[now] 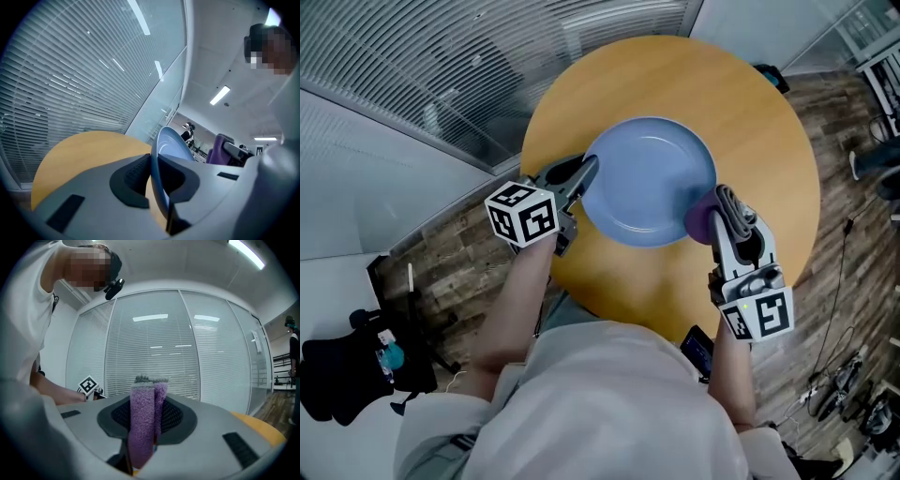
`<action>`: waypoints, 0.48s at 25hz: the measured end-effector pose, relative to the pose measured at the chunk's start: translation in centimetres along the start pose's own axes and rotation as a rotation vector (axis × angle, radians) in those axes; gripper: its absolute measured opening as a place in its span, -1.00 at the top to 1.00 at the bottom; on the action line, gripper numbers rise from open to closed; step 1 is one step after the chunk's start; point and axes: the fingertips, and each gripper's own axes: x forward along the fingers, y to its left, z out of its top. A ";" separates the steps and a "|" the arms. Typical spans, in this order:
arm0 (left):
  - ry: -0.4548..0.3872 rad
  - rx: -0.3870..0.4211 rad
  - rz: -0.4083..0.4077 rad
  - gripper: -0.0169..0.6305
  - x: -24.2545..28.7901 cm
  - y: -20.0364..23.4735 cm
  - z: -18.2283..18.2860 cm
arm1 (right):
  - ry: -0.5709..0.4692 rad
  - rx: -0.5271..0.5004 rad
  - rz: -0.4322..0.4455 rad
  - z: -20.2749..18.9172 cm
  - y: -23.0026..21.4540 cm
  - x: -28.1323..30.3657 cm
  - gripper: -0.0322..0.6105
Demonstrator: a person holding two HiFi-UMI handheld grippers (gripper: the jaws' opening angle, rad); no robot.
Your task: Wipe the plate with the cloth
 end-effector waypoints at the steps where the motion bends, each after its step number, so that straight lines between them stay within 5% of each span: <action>1: 0.006 0.005 0.000 0.83 -0.2 -0.3 -0.2 | 0.005 -0.005 0.000 0.0 0.1 -0.1 0.58; 6: 0.026 0.011 -0.003 0.83 -1.8 -1.0 -1.0 | 0.058 -0.060 -0.011 -0.1 1.4 0.0 0.58; 12: 0.047 0.025 -0.015 0.83 -1.8 -2.3 -2.3 | 0.160 0.027 -0.056 -1.7 0.6 0.6 0.58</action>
